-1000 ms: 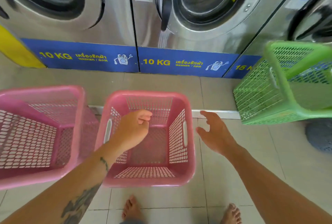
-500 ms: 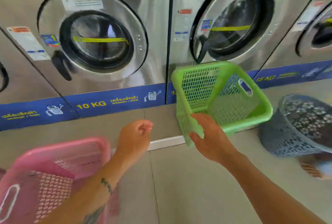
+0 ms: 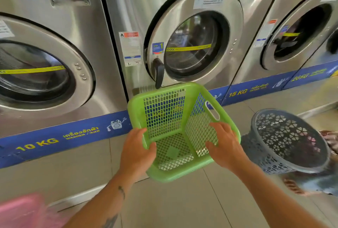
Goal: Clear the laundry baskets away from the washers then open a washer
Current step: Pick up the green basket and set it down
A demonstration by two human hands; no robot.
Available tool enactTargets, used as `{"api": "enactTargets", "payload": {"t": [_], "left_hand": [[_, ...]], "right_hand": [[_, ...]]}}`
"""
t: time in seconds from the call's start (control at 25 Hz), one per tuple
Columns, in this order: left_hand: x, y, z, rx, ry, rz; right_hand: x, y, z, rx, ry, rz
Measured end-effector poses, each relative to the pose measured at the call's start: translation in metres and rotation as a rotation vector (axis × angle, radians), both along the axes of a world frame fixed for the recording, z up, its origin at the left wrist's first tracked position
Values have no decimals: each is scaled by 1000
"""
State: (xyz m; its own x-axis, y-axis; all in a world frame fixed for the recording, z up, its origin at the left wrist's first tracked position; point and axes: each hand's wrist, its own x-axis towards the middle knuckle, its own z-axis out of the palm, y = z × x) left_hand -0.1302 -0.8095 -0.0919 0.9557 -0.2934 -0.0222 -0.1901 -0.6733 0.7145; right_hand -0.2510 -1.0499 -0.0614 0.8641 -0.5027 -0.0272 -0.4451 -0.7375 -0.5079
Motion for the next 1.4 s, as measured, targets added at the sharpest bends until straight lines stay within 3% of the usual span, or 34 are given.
{"api": "enactTargets", "payload": {"t": [0.12,0.24,0.52,0.76,0.92,1.16,1.4], "left_hand": [[40,-23,-30,163,53,115],[65,-33,-60,298,10,100],[80,-41,-86,253,73,125],[75,-41,-88,290,57,111],[68,-34,-87,309,30,81],[-3,-8,-95,429,-138,-51],[-97,55,-90,289,-19,69]], "right_hand": [[45,-43,-17,-81,86,-11],[84,-77,-42,-261,162,56],[129,-115,-97,-490,287,42],[133,-129,-90,-460,295,3],[102,-124,-86,-451,287,-9],[-14,-110,-108,-392,293,64],[-83,-60,-127,-225,270,90]]}}
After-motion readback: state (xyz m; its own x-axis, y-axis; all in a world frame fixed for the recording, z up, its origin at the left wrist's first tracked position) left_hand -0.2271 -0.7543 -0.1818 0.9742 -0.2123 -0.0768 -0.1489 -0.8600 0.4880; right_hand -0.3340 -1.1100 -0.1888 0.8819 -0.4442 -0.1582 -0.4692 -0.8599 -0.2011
